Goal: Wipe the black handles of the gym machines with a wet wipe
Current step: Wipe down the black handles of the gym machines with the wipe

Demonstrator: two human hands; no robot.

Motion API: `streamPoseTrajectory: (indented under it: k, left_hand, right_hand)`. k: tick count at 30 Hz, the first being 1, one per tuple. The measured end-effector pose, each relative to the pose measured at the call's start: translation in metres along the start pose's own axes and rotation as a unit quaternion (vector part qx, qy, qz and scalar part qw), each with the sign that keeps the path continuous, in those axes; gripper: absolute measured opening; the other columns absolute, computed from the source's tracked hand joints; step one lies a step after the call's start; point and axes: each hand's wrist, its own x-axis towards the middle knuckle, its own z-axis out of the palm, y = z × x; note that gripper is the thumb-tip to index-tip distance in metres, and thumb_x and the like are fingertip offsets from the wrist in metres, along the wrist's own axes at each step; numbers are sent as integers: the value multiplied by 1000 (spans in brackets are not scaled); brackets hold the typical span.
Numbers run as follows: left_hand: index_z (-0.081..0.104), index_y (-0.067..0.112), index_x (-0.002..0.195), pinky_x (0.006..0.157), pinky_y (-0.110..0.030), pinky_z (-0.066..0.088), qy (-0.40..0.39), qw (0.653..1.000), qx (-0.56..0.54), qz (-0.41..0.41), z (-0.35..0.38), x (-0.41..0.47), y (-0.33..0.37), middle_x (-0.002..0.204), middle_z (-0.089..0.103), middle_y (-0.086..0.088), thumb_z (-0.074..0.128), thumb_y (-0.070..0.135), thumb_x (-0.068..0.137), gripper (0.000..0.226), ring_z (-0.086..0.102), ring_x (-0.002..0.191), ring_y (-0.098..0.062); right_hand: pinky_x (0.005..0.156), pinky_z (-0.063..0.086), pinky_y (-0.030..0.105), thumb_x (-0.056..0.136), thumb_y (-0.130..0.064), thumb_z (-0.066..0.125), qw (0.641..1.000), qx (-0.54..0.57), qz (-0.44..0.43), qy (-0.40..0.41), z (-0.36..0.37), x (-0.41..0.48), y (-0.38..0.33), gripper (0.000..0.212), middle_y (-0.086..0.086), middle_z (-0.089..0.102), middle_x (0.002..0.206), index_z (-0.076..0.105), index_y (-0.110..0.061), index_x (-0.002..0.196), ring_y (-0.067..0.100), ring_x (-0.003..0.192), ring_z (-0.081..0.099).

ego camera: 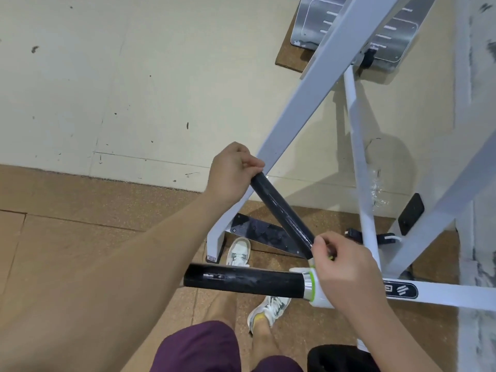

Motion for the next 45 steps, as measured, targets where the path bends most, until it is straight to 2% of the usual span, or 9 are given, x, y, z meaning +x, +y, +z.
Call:
streamPoseTrajectory:
  k: [4, 9, 17, 22, 27, 31, 35, 38, 45]
  left_hand:
    - [77, 20, 86, 76, -3, 32, -99, 991, 81, 39, -10, 22, 0, 90, 60, 11, 71, 18, 83, 7, 50, 92, -9]
    - [75, 15, 70, 59, -23, 47, -279, 955, 81, -62, -9, 46, 20, 71, 68, 6, 66, 13, 79, 13, 56, 65, -9]
    - [78, 15, 87, 94, -32, 50, -136, 990, -2, 31, -20, 17, -5, 87, 72, 11, 73, 9, 81, 10, 66, 93, -8]
    - [77, 21, 95, 79, -31, 50, -36, 966, 134, 216, -22, 1, -23, 99, 71, 17, 71, 17, 83, 14, 58, 92, -21]
    - [71, 12, 83, 74, -39, 51, -80, 938, 216, 259, -24, 7, -9, 85, 73, -3, 61, 15, 90, 13, 60, 83, -26]
    - [71, 27, 83, 80, -37, 47, -209, 923, 279, 162, -18, 35, 18, 79, 66, -3, 56, 27, 93, 18, 49, 89, -19]
    - [73, 22, 78, 79, -34, 48, -341, 882, 320, 60, -7, 57, 31, 90, 72, -3, 52, 30, 89, 25, 62, 89, -22]
    - [75, 18, 80, 78, -32, 49, -319, 908, 269, 46, -7, 51, 29, 93, 73, -5, 54, 29, 90, 26, 64, 86, -22]
    - [75, 14, 87, 83, -40, 51, -203, 933, 224, 197, -31, 18, 15, 83, 72, -8, 65, 24, 89, 15, 61, 83, -22]
  right_hand:
    - [53, 44, 34, 92, -31, 44, 1000, 18, 13, -14, 0, 1, -1, 25, -3, 57, 57, 58, -27, 71, 12, 55, 54]
    - [52, 40, 28, 94, -30, 42, 999, 25, 23, -39, -2, 2, -1, 26, -3, 56, 58, 57, -27, 73, 11, 54, 51]
    - [58, 45, 30, 98, -31, 38, 996, 29, 24, -76, -2, 7, 1, 30, -1, 57, 61, 59, -27, 78, 11, 60, 55]
    - [57, 44, 27, 99, -31, 38, 999, -10, 16, -49, 0, 7, 2, 30, -3, 59, 65, 59, -22, 80, 14, 64, 56]
    - [55, 48, 35, 92, -38, 35, 999, -28, -27, 13, 6, 5, 7, 36, -1, 59, 61, 61, -18, 76, 20, 61, 56]
    - [48, 45, 35, 93, -40, 34, 998, -29, -50, 33, 9, 5, 11, 41, 0, 55, 54, 56, -19, 66, 22, 52, 54]
    - [58, 48, 38, 94, -39, 40, 1000, 4, 18, -20, 6, 9, 7, 34, -2, 55, 58, 52, -23, 67, 20, 58, 55]
    - [56, 45, 36, 95, -37, 42, 1000, 17, 1, -5, 5, 9, 9, 37, 2, 57, 57, 53, -21, 64, 22, 58, 58]
    - [64, 50, 34, 96, -39, 39, 998, 16, 51, -28, 0, 9, 4, 33, -1, 63, 69, 60, -23, 77, 15, 70, 64]
